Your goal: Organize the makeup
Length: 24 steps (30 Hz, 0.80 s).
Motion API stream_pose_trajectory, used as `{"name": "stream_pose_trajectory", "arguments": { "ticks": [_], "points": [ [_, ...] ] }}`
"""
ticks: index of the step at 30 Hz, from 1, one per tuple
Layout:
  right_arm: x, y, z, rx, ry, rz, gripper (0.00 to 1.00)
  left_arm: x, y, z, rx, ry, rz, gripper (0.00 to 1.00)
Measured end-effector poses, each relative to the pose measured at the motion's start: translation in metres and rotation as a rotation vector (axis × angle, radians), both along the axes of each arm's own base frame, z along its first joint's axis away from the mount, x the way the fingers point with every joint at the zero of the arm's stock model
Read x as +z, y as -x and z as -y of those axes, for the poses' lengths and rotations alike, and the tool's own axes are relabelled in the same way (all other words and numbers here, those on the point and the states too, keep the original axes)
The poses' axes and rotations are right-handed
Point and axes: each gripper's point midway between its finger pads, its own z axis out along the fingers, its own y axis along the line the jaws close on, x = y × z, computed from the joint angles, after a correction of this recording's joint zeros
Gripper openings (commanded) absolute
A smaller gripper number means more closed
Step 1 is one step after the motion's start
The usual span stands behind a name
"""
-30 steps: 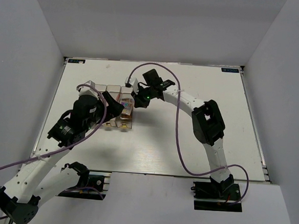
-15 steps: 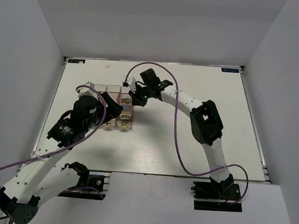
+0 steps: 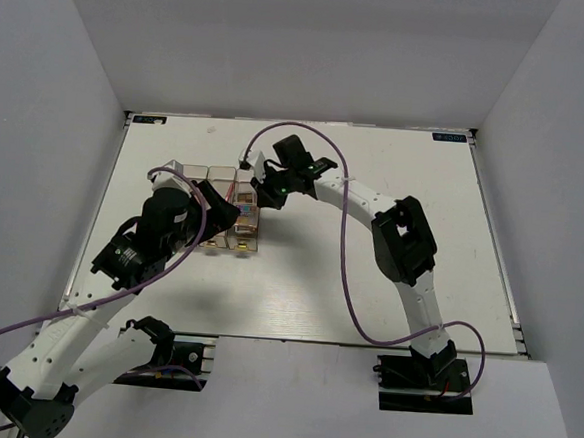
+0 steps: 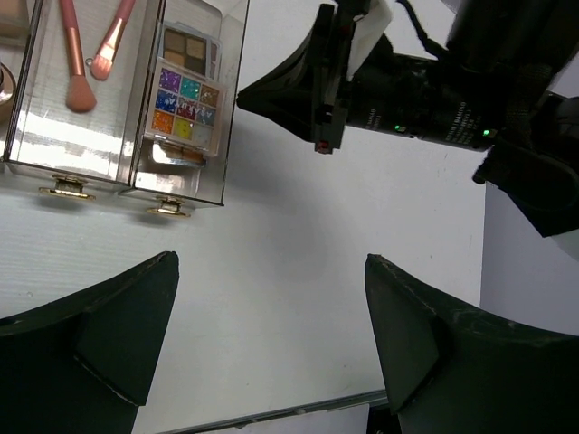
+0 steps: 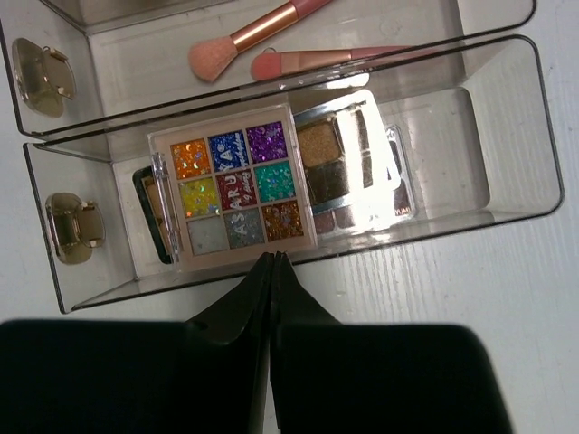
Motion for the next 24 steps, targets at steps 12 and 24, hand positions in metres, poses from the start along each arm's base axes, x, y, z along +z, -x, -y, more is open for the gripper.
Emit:
{"name": "stream_pose_trajectory", "arguments": {
  "ticks": [12, 24],
  "points": [
    [0.097, -0.012, 0.081, -0.217, -0.091, 0.007, 0.89, -0.018, -0.004, 0.024, -0.113, 0.027, 0.006, 0.98],
    [0.141, 0.014, 0.192, -0.569, -0.056, 0.146, 0.89, -0.025, -0.012, 0.041, -0.198, 0.029, 0.043, 0.98]
  ]
}}
